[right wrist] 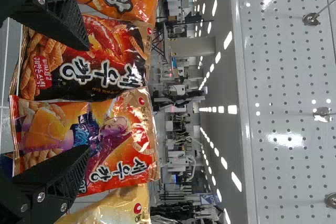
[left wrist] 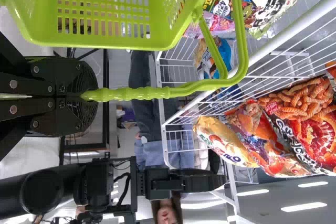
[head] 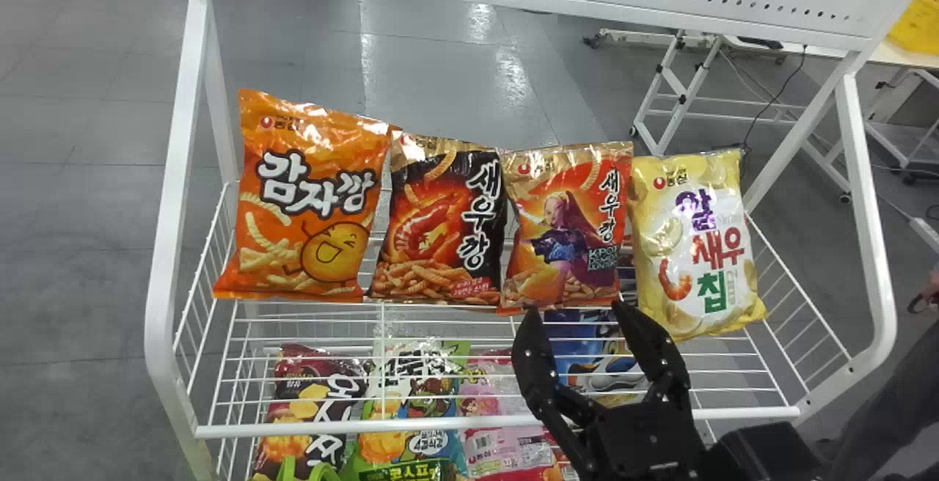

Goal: Hold basket handle with left hand then pick spicy shrimp crackers with right hand and place into basket

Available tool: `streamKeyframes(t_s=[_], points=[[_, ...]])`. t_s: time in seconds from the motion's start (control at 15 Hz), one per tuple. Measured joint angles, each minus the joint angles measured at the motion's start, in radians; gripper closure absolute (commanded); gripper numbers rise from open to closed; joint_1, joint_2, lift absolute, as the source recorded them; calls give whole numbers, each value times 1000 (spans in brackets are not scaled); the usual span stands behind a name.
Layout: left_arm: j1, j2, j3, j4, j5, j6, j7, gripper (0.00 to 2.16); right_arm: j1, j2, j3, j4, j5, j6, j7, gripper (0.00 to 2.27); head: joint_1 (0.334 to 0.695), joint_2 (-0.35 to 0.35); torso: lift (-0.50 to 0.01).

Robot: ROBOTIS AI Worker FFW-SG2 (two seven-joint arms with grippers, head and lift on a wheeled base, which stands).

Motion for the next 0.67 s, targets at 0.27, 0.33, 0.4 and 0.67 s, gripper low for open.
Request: streamKeyframes(t_s=[0.27,0.33,0.4,0.67], points=[[6,0,-1,-10,-1,0,1,1895,-44,3,20,22,1,14,0,164,695,-227,-37],[9,0,-1,-13,-2,0,2,1895,-71,3,31,35,2,40,0,167,695,-218,-37],[12,0,-1,-16,-2,0,4,1895,-104,3,44,47,2,79,0,167,695,-197,-37],[23,0,8,-31,-2,0,7,1895,-213,11,80,79,6,213,0,167,695,-147,-37]])
